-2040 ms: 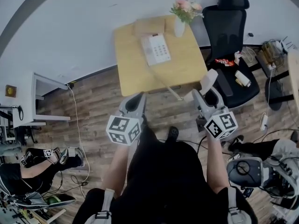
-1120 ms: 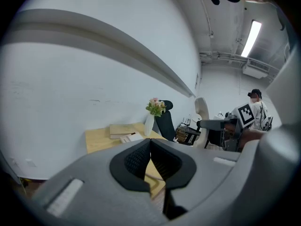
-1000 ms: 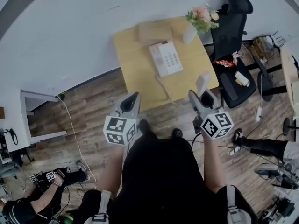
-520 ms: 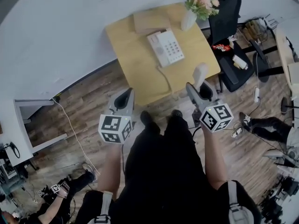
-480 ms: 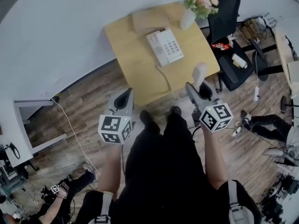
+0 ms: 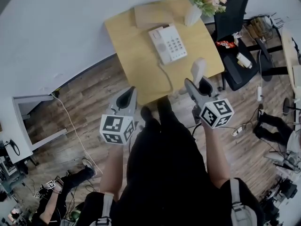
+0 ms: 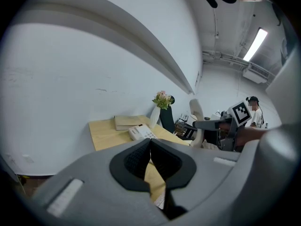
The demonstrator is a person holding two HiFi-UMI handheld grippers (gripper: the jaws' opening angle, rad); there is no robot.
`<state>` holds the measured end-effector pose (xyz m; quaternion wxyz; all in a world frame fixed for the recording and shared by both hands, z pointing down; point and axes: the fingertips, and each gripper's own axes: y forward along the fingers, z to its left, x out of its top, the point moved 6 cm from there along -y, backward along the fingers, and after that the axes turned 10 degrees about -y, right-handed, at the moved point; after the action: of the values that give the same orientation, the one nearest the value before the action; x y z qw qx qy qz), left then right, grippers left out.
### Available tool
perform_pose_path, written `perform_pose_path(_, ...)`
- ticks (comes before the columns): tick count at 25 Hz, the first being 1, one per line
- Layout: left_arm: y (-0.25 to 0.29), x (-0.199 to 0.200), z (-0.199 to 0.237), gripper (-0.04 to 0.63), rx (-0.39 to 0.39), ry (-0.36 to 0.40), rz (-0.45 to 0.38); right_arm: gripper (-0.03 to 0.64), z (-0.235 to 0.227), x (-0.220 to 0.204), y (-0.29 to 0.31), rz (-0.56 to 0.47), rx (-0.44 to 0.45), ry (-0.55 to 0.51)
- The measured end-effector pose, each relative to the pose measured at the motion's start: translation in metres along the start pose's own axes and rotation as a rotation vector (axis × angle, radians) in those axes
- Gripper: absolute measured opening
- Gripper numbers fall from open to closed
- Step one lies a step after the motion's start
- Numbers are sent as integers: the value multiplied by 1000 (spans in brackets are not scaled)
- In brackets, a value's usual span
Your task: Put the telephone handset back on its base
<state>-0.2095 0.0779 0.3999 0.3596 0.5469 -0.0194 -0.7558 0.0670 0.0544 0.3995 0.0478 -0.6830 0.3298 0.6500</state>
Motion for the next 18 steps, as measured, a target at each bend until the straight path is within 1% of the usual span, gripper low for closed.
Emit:
perform_pose_path(6,30,19,0,9,30,1,10,213,-23,12,35,19,32,5)
perform_pose_path(12,72,43,-13,9,37,13,4,213,-50,21,72,53,76,-2)
perform_pose_path(18,106,58,-20,9,59,7,6,213,-77,24,113,92,123,-9)
